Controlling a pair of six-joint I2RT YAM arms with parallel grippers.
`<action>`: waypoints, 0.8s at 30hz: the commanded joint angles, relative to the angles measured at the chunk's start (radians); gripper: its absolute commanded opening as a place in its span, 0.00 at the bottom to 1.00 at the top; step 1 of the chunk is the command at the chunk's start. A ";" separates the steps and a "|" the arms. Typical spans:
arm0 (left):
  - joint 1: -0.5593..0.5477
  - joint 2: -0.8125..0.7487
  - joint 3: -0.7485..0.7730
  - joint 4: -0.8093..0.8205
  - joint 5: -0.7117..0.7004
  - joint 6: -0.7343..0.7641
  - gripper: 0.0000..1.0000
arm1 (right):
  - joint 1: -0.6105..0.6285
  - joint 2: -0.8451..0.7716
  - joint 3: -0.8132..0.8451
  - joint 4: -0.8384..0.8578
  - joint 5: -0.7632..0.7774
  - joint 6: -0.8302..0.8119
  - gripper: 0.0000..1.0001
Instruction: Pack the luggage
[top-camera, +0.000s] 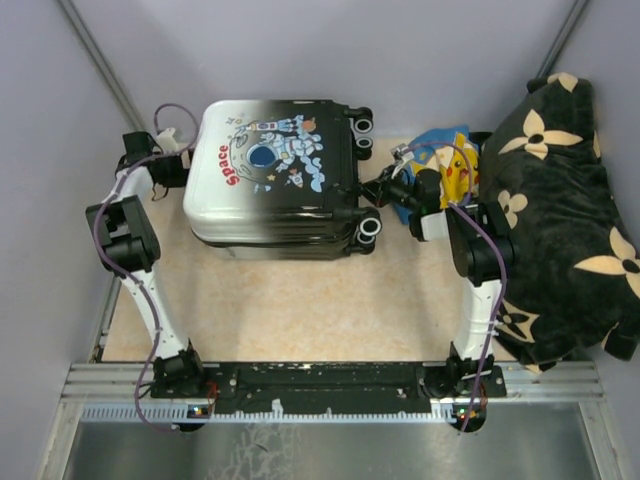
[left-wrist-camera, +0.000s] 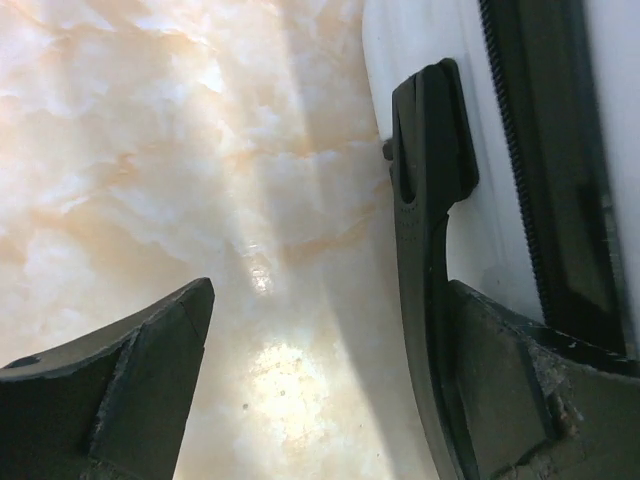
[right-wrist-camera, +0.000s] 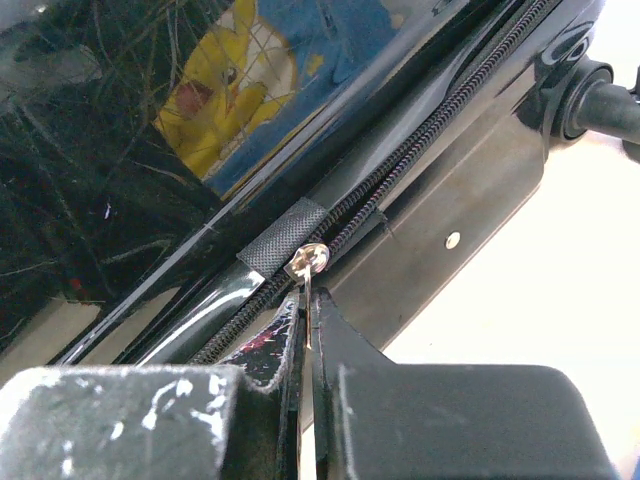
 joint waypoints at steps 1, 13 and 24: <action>0.046 -0.113 0.052 0.102 -0.020 -0.009 1.00 | 0.107 -0.104 -0.030 0.100 -0.105 0.019 0.00; 0.120 -0.373 -0.045 0.263 -0.246 0.043 1.00 | 0.228 -0.194 -0.187 0.133 -0.049 0.020 0.00; -0.252 -0.575 -0.023 -0.309 0.338 0.504 0.87 | 0.371 -0.297 -0.282 0.060 0.208 -0.022 0.00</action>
